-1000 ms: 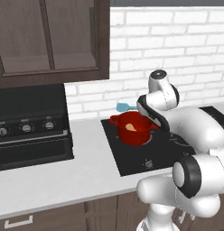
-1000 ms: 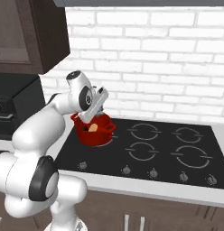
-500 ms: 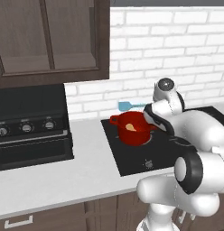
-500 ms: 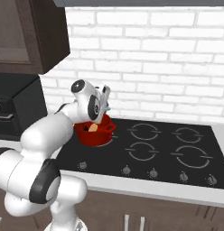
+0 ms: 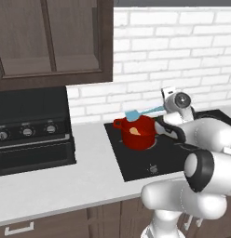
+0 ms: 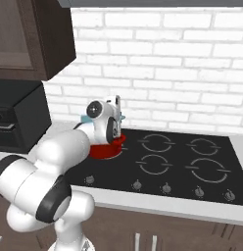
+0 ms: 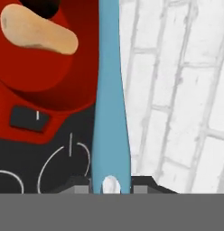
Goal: Put the bell pepper and squash in the pot. Retrieve the spatula and lightly stir the vegetables in the pot.
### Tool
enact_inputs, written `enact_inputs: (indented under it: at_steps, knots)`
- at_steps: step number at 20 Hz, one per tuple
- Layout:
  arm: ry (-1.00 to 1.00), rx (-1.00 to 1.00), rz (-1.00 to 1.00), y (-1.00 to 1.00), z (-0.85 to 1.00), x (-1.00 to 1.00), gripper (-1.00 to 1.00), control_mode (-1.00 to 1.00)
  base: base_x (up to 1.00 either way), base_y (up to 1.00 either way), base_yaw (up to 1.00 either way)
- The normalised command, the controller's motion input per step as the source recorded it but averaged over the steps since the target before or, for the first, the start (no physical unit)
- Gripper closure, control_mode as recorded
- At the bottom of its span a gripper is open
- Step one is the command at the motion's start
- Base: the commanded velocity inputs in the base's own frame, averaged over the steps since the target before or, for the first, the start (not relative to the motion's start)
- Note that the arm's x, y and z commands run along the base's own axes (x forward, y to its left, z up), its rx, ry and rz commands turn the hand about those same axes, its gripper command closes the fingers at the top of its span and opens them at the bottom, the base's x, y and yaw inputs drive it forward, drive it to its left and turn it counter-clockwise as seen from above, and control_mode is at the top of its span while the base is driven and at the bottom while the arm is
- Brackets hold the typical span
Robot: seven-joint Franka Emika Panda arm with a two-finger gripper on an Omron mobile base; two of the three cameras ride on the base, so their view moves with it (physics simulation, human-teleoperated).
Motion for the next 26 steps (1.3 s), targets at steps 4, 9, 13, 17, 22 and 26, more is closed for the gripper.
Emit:
enact_inputs:
  at_steps: [4,9,13,17,22,26]
  knots:
    - [0.00,-0.21,0.10,-0.01,0.28,0.13,1.00,-1.00,0.00,0.00,0.00]
    - [-0.02,-0.39,0.08,0.00,0.28,0.09,1.00,-1.00,0.00,0.00,0.00]
    - [-0.04,-0.39,0.16,0.00,0.07,0.05,1.00,-1.00,0.00,0.00,0.00]
    - [0.00,-0.19,0.24,0.18,0.08,0.10,1.00,-1.00,0.00,0.00,0.00]
    - [-0.01,-0.14,0.17,0.20,0.24,0.02,1.00,-1.00,0.00,0.00,0.00]
    - [-0.01,-0.09,0.06,0.14,0.18,0.09,1.00,-1.00,0.00,0.00,0.00]
